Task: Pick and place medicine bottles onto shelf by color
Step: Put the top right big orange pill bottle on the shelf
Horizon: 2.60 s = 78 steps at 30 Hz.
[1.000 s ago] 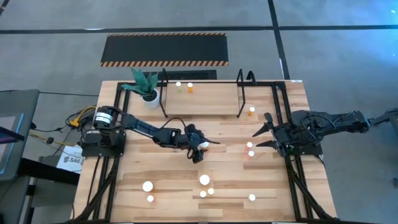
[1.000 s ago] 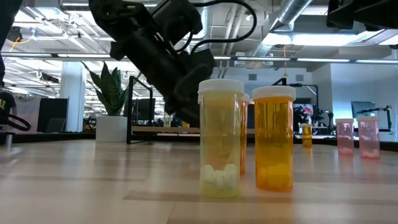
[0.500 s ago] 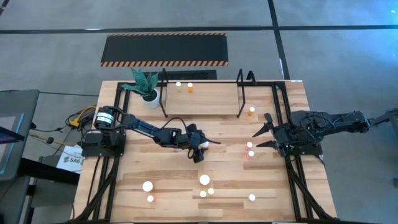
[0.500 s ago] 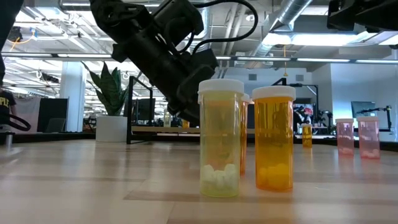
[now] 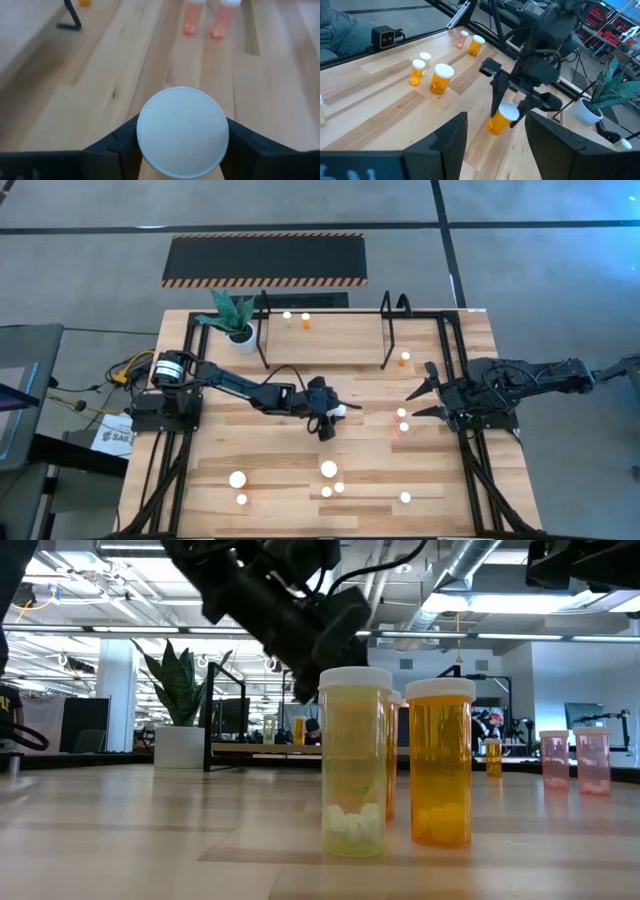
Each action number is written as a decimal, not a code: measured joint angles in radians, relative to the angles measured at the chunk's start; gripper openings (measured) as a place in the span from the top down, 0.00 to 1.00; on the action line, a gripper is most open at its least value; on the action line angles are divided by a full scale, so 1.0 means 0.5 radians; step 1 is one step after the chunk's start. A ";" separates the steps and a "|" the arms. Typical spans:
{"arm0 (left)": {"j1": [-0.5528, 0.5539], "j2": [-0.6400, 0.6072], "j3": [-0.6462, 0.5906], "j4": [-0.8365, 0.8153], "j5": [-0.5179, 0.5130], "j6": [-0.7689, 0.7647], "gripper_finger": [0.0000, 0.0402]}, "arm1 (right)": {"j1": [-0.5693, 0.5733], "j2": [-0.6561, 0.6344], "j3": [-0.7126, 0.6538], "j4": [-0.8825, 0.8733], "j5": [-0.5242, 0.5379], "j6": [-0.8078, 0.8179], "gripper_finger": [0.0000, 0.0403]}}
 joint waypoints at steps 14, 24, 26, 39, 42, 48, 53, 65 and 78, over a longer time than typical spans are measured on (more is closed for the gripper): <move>0.459 0.000 0.469 -0.514 0.101 0.197 0.54 | -0.001 0.000 0.000 0.000 0.000 0.000 0.45; 0.767 0.016 0.484 -0.522 0.060 0.020 0.55 | -0.001 0.000 0.000 0.001 0.000 0.000 0.45; 0.805 0.016 0.485 -0.515 0.008 -0.010 0.55 | 0.000 0.000 0.000 0.001 0.000 0.000 0.45; 0.972 0.149 0.483 -0.438 -0.106 -0.131 0.55 | 0.000 -0.001 0.001 -0.003 0.000 0.000 0.45; 0.998 0.150 0.483 -0.407 -0.100 -0.132 0.55 | -0.001 0.000 0.001 -0.005 0.000 0.000 0.45; 1.044 0.151 0.484 -0.388 -0.073 -0.218 0.55 | -0.001 -0.001 0.001 -0.006 0.000 0.000 0.45; 1.045 0.172 0.485 -0.380 -0.060 -0.231 0.55 | -0.001 -0.001 0.001 -0.007 0.000 0.000 0.45; 1.071 0.182 0.485 -0.340 -0.121 -0.231 0.55 | -0.001 -0.001 0.001 -0.017 0.000 0.000 0.45; 1.128 0.211 0.487 -0.288 -0.017 -0.211 0.55 | 0.000 0.000 0.001 -0.022 0.000 0.000 0.45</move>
